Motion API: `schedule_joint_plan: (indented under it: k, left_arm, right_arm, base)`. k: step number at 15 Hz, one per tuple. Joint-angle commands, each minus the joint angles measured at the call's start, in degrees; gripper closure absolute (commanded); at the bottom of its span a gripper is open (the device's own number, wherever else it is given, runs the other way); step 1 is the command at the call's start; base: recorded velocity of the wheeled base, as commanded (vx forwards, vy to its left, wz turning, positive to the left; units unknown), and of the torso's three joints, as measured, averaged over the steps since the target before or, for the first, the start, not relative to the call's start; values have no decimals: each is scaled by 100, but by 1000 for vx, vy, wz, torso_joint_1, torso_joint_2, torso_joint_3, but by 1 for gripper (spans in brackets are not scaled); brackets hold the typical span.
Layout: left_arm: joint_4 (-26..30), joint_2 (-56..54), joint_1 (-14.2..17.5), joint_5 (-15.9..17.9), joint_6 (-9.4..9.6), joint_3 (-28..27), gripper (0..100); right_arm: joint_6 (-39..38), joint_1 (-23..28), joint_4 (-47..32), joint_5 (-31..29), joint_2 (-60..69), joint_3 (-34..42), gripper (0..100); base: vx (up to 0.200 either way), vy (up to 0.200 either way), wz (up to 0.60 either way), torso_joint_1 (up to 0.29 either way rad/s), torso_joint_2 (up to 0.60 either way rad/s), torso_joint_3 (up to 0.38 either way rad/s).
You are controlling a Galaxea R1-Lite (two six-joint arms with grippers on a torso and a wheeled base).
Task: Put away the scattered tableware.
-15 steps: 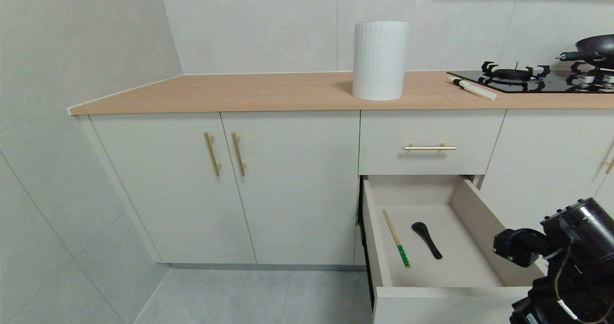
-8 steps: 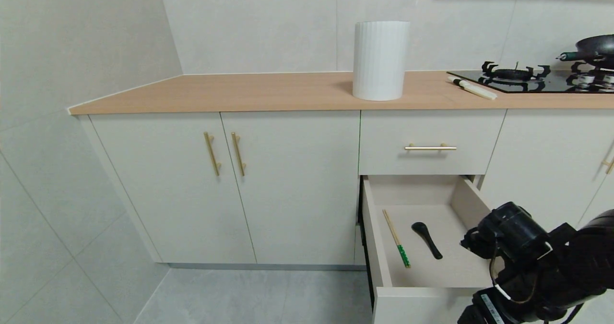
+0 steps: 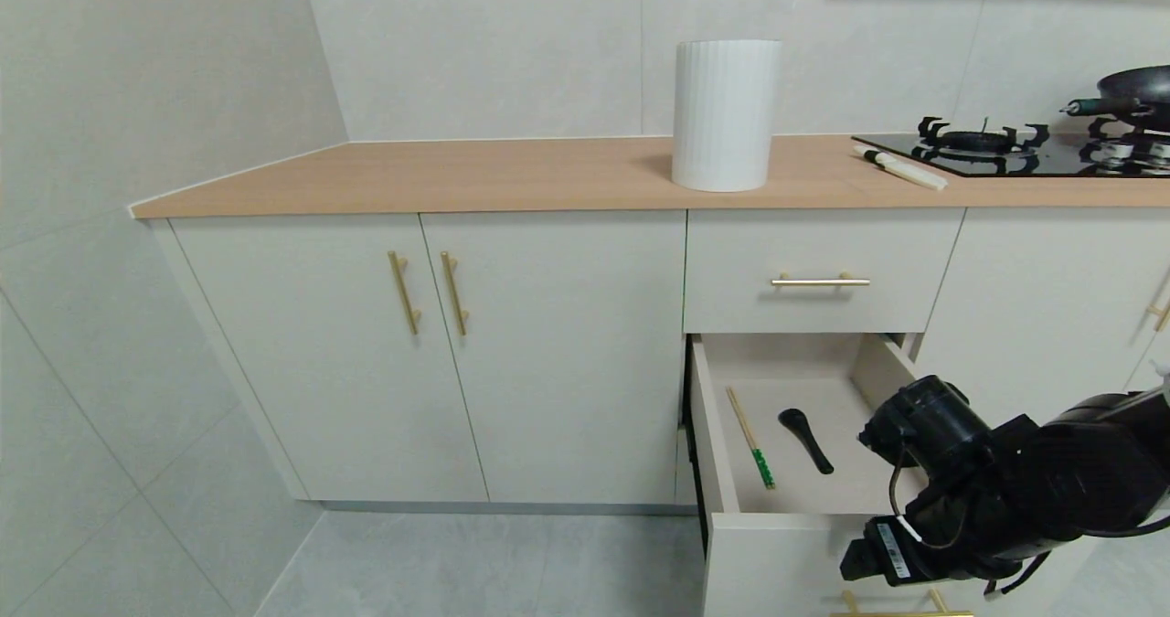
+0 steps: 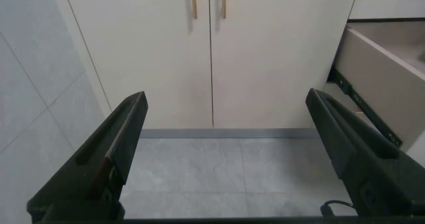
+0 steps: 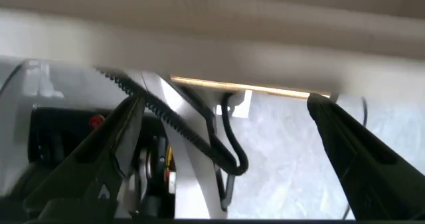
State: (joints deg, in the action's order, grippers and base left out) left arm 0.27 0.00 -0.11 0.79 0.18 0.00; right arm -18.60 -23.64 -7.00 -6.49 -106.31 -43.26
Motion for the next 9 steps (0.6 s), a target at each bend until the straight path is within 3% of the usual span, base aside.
schedule_joint_plan:
  k: [1,9]
  left_arm:
    - [0,0,2,0,-1,0,0]
    - [0,0,2,0,-1,0,0]
  right_arm:
    - [-108,8,208,-28,-118,29,0]
    - [-267,272,1306,-353,-425,2,0]
  base:
    - [0,0,0,0,0,0]
    - [0,0,0,0,0,0]
